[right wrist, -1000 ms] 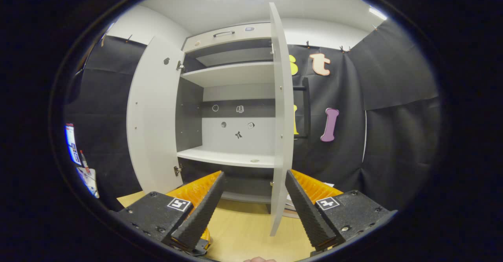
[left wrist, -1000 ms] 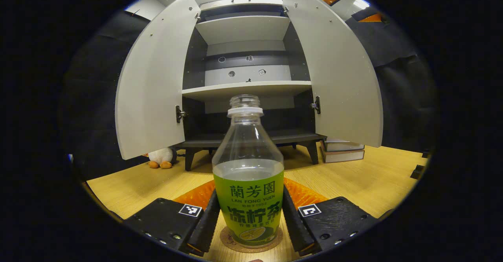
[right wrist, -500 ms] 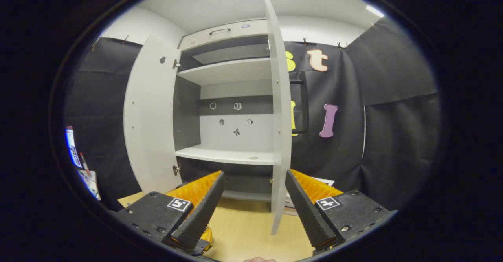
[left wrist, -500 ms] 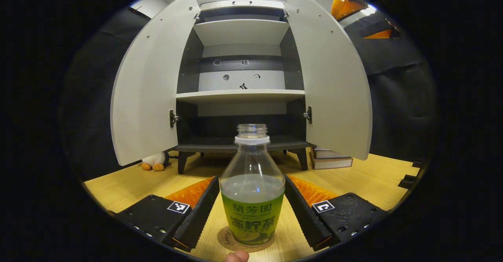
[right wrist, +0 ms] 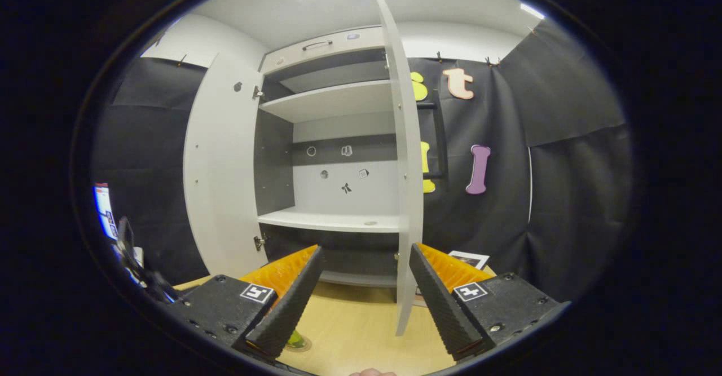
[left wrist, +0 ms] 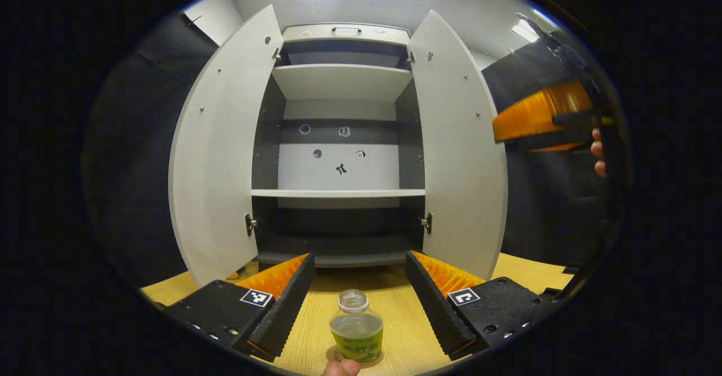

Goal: Grasp the bottle in the cabinet with the left hand and place it on the coaster, then close the right door with the right hand and the left door with the left hand.

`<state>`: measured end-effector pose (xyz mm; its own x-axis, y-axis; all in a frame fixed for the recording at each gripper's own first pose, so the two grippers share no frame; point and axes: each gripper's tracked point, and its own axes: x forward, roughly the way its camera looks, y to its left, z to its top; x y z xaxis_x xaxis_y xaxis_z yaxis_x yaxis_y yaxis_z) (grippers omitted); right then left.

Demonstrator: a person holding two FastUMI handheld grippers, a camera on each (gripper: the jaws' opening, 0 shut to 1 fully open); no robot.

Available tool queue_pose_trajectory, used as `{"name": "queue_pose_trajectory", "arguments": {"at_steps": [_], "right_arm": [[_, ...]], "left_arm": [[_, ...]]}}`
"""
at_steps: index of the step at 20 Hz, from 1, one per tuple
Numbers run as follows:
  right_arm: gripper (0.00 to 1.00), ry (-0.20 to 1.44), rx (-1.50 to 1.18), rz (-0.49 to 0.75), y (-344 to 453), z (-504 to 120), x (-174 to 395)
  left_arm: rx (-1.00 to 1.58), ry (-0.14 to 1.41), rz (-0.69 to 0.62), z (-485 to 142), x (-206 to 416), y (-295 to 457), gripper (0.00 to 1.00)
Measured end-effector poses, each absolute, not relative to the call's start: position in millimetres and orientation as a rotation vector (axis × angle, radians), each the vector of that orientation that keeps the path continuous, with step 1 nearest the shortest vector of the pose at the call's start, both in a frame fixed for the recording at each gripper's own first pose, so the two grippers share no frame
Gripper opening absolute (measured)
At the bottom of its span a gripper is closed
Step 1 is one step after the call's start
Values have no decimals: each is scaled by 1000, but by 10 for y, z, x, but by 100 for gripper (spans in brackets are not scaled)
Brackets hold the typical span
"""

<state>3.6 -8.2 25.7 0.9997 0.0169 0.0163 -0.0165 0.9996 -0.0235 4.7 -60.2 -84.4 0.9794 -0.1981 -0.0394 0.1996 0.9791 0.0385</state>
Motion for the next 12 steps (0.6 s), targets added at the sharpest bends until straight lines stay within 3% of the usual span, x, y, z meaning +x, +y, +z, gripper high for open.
{"name": "queue_pose_trajectory", "arguments": {"at_steps": [6, 12], "right_arm": [[100, -7, 8, 55, -62, -11, 12], [100, 39, 47, 18, -249, -165, 38]], "left_arm": [[-24, 69, -156, -328, 67, -536, 97], [-19, 89, -121, -280, 19, -438, 99]]}}
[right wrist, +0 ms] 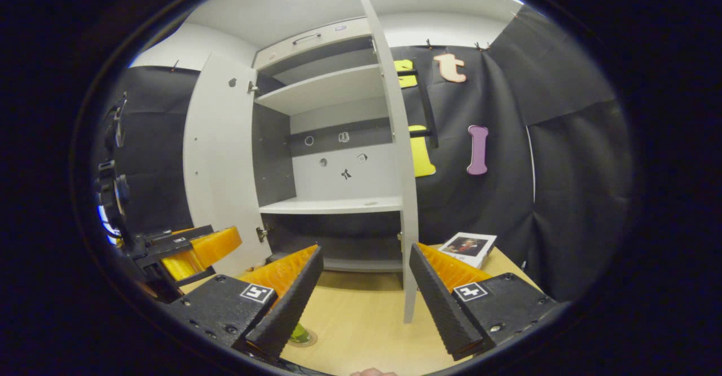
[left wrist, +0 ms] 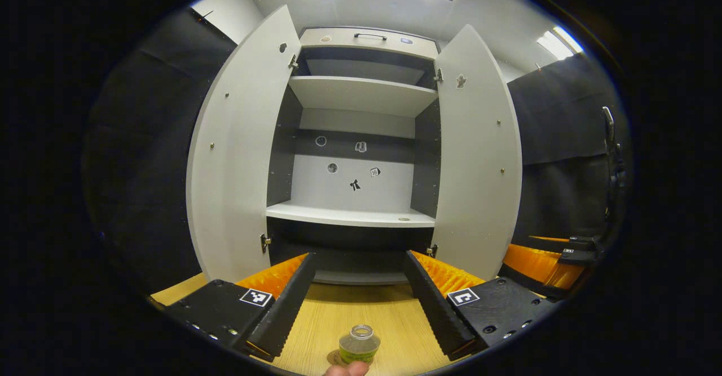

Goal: Grasp the bottle in the cabinet with the left hand and place it on the coaster, then close the right door with the right hand and the left door with the left hand.

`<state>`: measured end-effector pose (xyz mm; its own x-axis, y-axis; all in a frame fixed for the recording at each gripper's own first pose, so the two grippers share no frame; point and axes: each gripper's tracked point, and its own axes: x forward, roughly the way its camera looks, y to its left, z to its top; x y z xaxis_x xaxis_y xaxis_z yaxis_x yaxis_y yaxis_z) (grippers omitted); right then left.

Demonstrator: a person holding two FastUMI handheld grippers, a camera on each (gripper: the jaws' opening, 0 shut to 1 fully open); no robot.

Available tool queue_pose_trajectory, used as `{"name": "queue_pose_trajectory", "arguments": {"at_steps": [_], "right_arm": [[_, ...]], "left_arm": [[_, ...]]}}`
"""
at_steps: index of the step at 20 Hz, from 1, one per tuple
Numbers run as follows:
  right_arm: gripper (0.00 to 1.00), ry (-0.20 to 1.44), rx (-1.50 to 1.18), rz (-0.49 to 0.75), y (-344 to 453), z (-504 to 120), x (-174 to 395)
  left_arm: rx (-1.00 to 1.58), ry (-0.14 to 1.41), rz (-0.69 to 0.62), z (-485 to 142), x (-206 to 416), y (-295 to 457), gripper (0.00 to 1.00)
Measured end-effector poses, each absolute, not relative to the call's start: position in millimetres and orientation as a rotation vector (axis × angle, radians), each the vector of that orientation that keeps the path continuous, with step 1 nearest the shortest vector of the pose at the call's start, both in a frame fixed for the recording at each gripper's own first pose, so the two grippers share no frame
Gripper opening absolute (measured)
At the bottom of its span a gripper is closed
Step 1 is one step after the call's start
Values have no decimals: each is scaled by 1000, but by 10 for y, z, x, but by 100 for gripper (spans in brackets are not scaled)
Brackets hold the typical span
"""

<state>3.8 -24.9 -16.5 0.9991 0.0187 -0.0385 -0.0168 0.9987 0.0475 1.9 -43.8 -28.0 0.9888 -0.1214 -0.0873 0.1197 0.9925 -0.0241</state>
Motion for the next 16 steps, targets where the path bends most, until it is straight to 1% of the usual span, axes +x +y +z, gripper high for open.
{"name": "queue_pose_trajectory", "arguments": {"at_steps": [1, 2, 3, 4, 5, 8, 10, 11, 13, 16], "right_arm": [[98, 31, 39, -4, -342, -74, 49], [100, 13, 32, -23, -451, 53, 54], [100, -13, 28, -42, -557, 217, 71], [98, -45, 23, -62, -667, 411, 81], [100, -90, 13, -88, -789, 632, 72], [100, -235, -54, -190, -1167, 1360, 57], [100, -246, -95, -282, -1420, 1662, 137], [100, -231, -107, -301, -1484, 1752, 228], [100, -209, -116, -301, -1518, 1860, 423], [100, -182, -88, -258, -1465, 1838, 627]], "left_arm": [[-11, 90, -115, -293, 9, -416, 96], [-8, 92, -111, -319, -1, -397, 96], [-11, 96, -112, -347, -13, -391, 99], [-14, 99, -112, -362, -25, -386, 96], [-15, 95, -110, -368, -34, -376, 96], [0, 84, -92, -396, -72, -314, 96], [2, 90, -93, -425, -102, -300, 96], [2, 93, -95, -431, -110, -297, 96], [4, 86, -100, -427, -127, -281, 96], [14, 83, -86, -440, -139, -221, 97]]}}
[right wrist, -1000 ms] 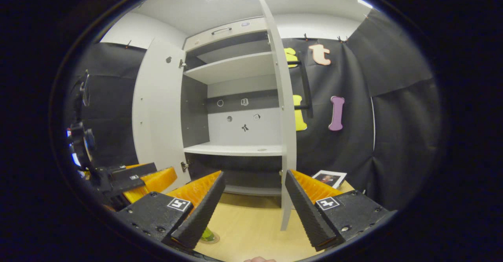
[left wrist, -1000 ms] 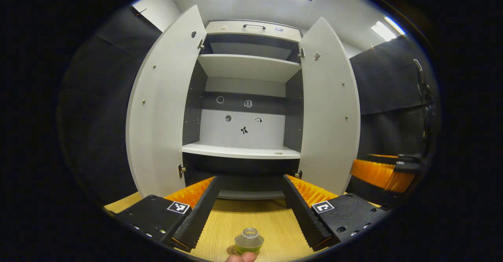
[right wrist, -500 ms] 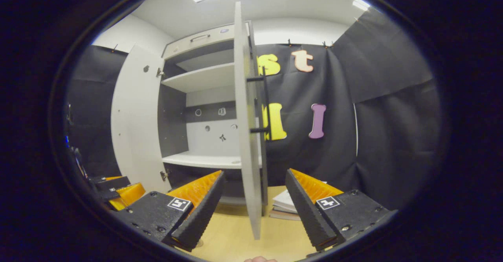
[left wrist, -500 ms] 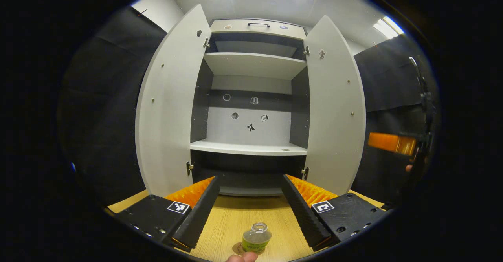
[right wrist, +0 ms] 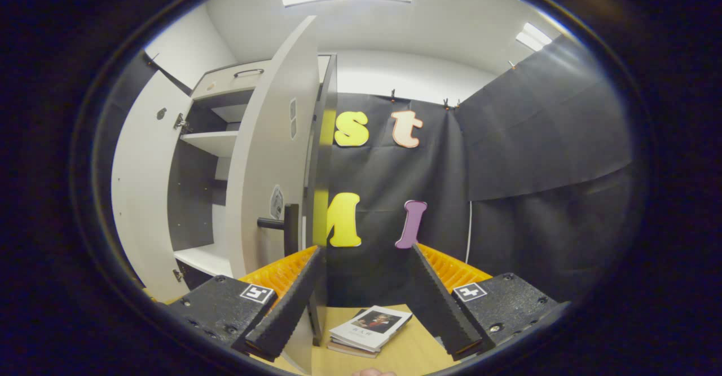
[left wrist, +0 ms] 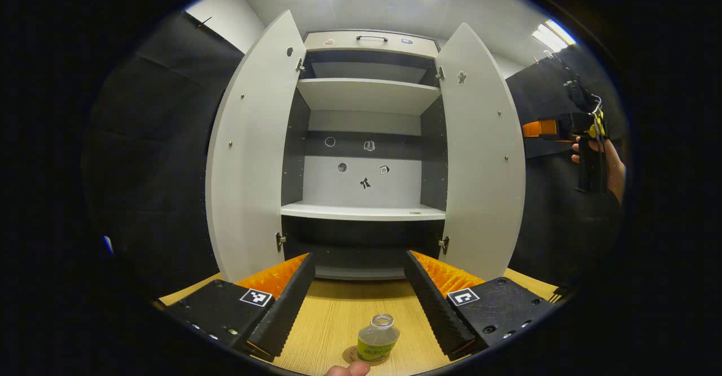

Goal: Grasp the bottle in the cabinet with the left hand and place it on the coaster, then close the right door with the right hand and the left door with the left hand.

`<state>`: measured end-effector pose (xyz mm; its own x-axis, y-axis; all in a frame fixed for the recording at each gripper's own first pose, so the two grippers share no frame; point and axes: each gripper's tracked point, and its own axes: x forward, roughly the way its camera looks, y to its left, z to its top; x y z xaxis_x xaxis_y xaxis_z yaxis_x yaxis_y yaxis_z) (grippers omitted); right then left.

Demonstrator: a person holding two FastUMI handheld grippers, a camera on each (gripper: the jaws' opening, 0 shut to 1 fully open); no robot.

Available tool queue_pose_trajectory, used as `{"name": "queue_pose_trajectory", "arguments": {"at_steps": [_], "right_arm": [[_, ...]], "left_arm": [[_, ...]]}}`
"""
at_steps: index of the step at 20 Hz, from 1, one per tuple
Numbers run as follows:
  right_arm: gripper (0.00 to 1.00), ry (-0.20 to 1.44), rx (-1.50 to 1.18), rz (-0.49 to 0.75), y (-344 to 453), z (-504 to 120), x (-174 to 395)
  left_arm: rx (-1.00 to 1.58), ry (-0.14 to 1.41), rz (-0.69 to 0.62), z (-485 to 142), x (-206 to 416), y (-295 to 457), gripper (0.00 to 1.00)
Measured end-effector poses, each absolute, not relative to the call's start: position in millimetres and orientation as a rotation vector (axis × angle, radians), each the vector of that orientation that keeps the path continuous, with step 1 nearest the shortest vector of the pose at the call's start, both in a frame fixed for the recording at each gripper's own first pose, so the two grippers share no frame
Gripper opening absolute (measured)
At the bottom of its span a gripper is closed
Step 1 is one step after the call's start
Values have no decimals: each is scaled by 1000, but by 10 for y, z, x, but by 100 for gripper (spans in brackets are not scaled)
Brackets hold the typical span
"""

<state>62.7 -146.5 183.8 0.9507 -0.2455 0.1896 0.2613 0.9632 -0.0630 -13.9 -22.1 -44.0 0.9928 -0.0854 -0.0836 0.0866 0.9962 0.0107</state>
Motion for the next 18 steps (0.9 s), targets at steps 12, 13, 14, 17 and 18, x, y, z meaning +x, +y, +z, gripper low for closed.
{"name": "queue_pose_trajectory", "arguments": {"at_steps": [12, 13, 14, 17, 18], "right_arm": [[96, -177, -80, -212, -1113, 1830, 649], [96, -172, -69, -184, -1012, 1811, 662], [96, -168, -61, -155, -896, 1792, 687], [96, -151, -81, -79, -518, 1767, 803], [95, -154, -93, -61, -409, 1765, 863]], "left_arm": [[6, 72, -80, -416, -102, -119, 96], [4, 69, -85, -414, -100, -123, 96], [2, 68, -90, -419, -99, -130, 96], [-18, 81, -99, -470, -105, -150, 97], [-25, 86, -97, -476, -118, -145, 97]]}}
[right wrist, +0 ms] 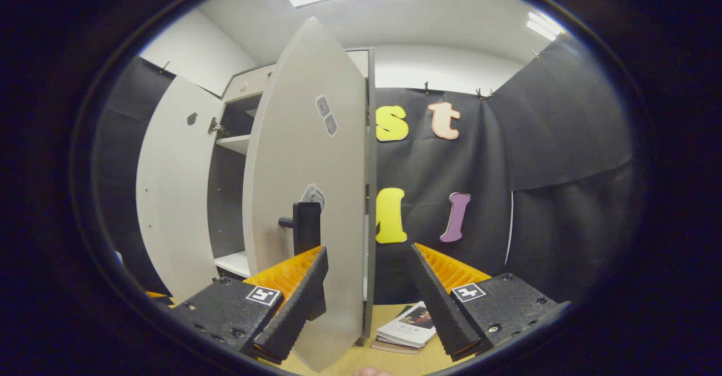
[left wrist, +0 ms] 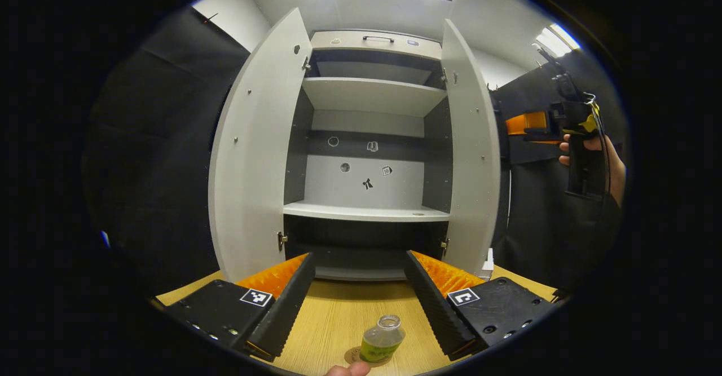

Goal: Grasp the bottle in the cabinet with the left hand and place it on the coaster, then close the right door with the right hand and the left door with the left hand.

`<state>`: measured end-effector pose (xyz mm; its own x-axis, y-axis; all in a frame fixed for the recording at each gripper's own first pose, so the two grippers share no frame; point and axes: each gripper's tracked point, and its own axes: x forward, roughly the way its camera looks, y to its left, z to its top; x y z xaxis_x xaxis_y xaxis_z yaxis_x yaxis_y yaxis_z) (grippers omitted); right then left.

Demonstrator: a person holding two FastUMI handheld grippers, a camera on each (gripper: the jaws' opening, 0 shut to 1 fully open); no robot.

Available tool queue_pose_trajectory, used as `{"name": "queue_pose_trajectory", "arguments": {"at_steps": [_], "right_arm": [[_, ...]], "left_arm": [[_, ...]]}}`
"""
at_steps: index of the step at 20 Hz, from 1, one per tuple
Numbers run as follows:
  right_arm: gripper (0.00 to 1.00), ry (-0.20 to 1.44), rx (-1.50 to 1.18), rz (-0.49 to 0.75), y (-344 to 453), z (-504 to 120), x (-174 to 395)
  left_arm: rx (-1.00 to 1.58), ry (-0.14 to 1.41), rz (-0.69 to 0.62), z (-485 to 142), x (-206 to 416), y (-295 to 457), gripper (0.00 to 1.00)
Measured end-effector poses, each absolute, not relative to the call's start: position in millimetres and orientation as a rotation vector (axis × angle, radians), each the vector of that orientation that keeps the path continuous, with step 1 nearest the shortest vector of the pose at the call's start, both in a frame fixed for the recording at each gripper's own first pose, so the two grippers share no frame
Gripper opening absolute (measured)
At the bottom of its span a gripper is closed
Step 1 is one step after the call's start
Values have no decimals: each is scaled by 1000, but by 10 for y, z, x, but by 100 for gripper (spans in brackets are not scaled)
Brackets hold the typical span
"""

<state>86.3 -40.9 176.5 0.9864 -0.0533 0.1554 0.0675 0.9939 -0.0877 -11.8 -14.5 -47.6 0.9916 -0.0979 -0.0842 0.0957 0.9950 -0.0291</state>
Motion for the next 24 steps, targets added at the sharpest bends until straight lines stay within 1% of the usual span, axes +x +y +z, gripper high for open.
{"name": "queue_pose_trajectory", "arguments": {"at_steps": [1, 2, 7, 10, 13, 17, 18, 20, 21, 22, 23, 24], "right_arm": [[91, -159, -99, -50, -327, 1764, 922], [96, -168, -94, -46, -261, 1755, 994], [97, -144, -39, 56, 148, 1652, 1321], [98, -172, -66, 58, 222, 1712, 1323], [98, -201, -98, 57, 222, 1741, 1168], [98, -190, -127, 42, 148, 1567, 880], [100, -188, -130, 32, 113, 1493, 794], [98, -193, -126, 26, 90, 1335, 635], [95, -197, -122, 22, 71, 1244, 556], [98, -189, -123, 14, 37, 1108, 476], [94, -177, -121, 4, 5, 970, 396], [98, -162, -122, -4, -18, 829, 318]], "left_arm": [[-28, 89, -93, -489, -129, -135, 96], [-27, 92, -87, -502, -166, -110, 96], [5, 103, -42, -534, -208, 90, 97], [16, 97, -19, -490, -235, 164, 97], [15, 93, -7, -460, -257, 211, 96], [-15, 92, -20, -365, -245, 185, 97], [-12, 88, -22, -331, -247, 179, 97], [2, 80, -25, -294, -244, 160, 96], [11, 81, -27, -293, -232, 153, 96], [19, 82, -30, -286, -223, 134, 96], [22, 82, -32, -281, -220, 114, 96], [21, 80, -34, -265, -212, 96, 96]]}}
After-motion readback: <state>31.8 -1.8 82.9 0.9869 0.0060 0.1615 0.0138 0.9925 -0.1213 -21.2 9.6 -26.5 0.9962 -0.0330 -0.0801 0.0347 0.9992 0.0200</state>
